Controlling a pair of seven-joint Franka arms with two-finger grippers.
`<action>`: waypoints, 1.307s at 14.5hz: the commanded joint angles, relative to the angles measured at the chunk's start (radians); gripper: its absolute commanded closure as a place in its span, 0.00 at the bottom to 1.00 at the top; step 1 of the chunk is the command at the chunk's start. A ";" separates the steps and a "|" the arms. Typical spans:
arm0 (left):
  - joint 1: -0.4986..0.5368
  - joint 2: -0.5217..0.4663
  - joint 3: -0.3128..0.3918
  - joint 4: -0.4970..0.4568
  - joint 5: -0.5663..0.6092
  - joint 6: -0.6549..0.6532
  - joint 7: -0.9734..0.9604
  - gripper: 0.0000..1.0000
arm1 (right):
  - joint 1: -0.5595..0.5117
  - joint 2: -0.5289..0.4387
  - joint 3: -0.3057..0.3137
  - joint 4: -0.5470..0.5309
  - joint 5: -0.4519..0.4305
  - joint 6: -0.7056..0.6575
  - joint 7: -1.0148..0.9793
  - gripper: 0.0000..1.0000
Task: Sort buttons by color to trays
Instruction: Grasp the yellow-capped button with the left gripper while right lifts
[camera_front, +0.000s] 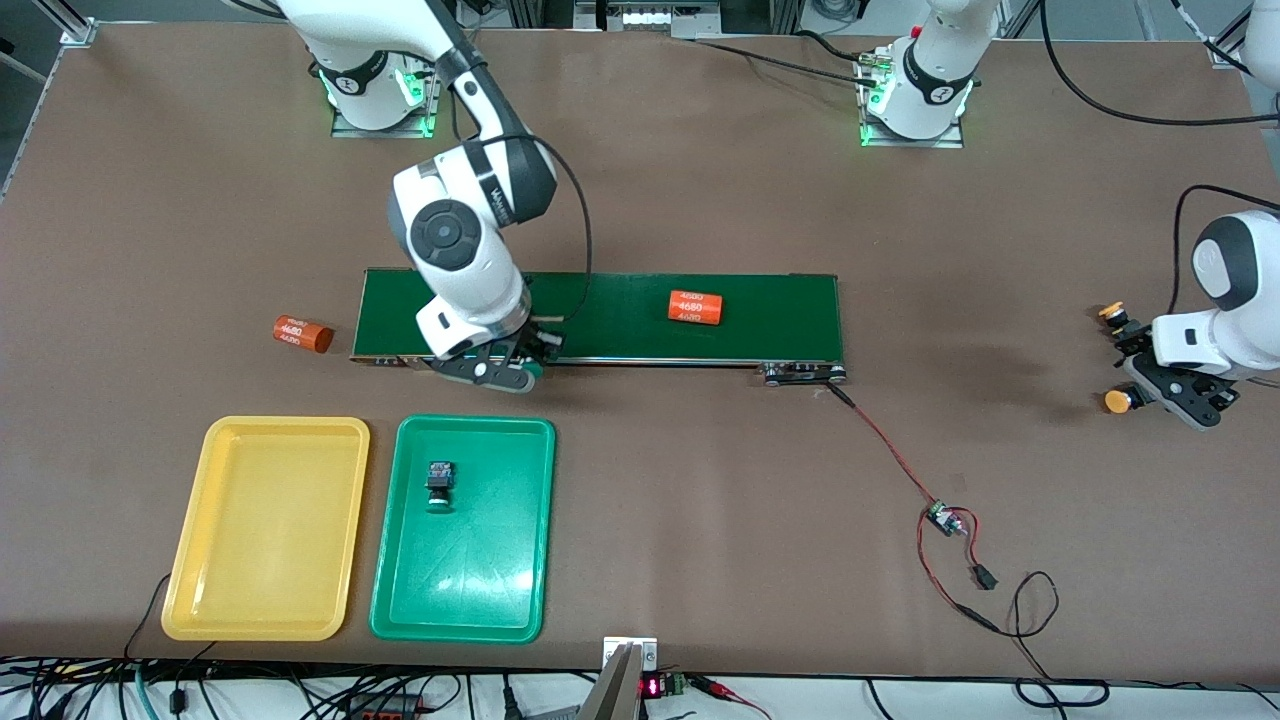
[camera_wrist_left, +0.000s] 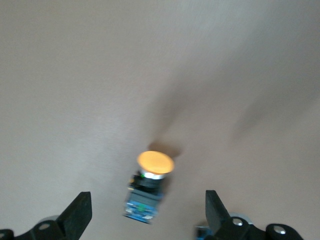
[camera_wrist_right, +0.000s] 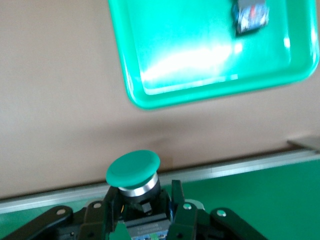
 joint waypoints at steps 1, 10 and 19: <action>0.008 0.121 0.032 0.093 0.008 0.065 0.167 0.00 | -0.058 0.148 0.010 0.194 0.002 -0.041 -0.013 1.00; 0.007 0.164 0.080 0.094 -0.012 0.063 0.183 0.75 | -0.173 0.355 0.015 0.440 0.010 -0.008 -0.171 1.00; -0.029 0.086 -0.063 0.085 -0.027 -0.085 0.036 0.82 | -0.217 0.454 0.016 0.494 0.011 0.091 -0.255 1.00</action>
